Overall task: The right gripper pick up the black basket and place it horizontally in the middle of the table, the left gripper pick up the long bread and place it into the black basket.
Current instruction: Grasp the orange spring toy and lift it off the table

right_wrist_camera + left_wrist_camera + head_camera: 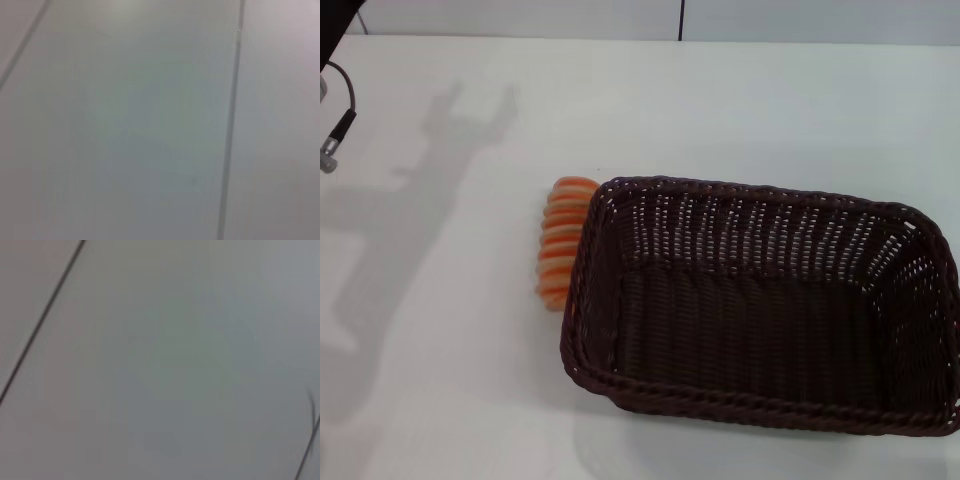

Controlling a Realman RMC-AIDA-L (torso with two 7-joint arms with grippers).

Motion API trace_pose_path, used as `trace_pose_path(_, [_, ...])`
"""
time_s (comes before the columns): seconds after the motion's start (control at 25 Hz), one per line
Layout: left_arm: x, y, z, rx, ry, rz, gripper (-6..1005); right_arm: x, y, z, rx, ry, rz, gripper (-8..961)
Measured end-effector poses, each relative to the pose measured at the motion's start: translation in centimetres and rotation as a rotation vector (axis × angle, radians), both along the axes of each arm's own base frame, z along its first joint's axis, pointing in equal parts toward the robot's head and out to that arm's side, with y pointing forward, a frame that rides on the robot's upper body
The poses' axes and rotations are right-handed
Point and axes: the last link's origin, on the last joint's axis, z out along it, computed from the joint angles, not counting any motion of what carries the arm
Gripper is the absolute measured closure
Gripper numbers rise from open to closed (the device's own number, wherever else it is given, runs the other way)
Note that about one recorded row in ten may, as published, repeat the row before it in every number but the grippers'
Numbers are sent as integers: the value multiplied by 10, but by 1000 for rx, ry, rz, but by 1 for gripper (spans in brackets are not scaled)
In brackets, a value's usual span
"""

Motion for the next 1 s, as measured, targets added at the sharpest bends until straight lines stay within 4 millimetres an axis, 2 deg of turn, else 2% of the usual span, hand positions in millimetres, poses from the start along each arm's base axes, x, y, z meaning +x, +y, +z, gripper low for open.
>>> trace_pose_path(0.08, [12, 1, -1, -84, 66, 77, 152, 13, -3, -6, -4, 11, -37, 609])
trace_pose_path(0.24, [24, 0, -5, -168, 163, 156, 152, 21, -7, -11, -15, 16, -59, 609])
trace_pose_path(0.28, [35, 1, -6, -220, 236, 207, 152, 25, -9, -13, -22, 10, -70, 609])
trace_pose_path(0.52, [51, 8, -13, -364, 409, 336, 152, 29, -7, -15, -33, -9, -80, 609])
trace_pose_path(0.6, [61, 17, -20, -487, 498, 391, 152, 31, -6, -14, -33, -14, -84, 609])
trace_pose_path(0.68, [67, 25, -27, -564, 539, 424, 152, 38, -5, -13, -32, -25, -108, 609])
trace_pose_path(1.0, [79, 42, -43, -722, 607, 501, 152, 46, -2, -12, -35, -30, -118, 608])
